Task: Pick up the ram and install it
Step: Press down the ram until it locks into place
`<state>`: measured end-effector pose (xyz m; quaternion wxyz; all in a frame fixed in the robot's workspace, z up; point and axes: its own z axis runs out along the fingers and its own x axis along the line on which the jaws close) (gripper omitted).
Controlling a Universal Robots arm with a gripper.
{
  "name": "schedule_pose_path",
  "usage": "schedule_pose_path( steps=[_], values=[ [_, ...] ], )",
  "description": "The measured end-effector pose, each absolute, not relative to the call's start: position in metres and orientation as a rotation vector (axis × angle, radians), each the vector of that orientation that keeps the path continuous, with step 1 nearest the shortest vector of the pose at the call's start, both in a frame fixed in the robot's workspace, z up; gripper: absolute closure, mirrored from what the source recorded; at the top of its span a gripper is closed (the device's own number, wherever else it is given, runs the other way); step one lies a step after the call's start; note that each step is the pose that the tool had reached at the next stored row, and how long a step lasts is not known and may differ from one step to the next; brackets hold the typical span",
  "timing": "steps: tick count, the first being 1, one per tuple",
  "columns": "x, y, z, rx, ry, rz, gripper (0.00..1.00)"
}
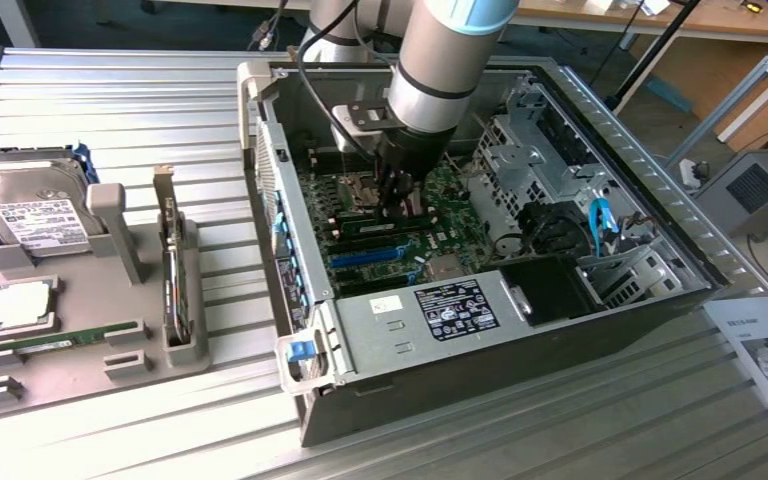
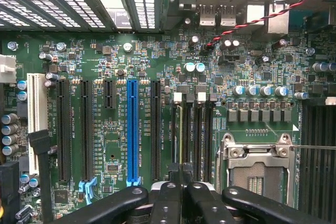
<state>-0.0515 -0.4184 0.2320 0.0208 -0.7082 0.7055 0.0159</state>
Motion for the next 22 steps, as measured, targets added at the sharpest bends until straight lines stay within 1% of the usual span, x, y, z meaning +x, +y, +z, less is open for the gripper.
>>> schedule_pose_path(
  steps=[22],
  values=[
    [-0.051, -0.418, 0.243, -2.196, 2.187, 0.049, 0.89]
  ],
)
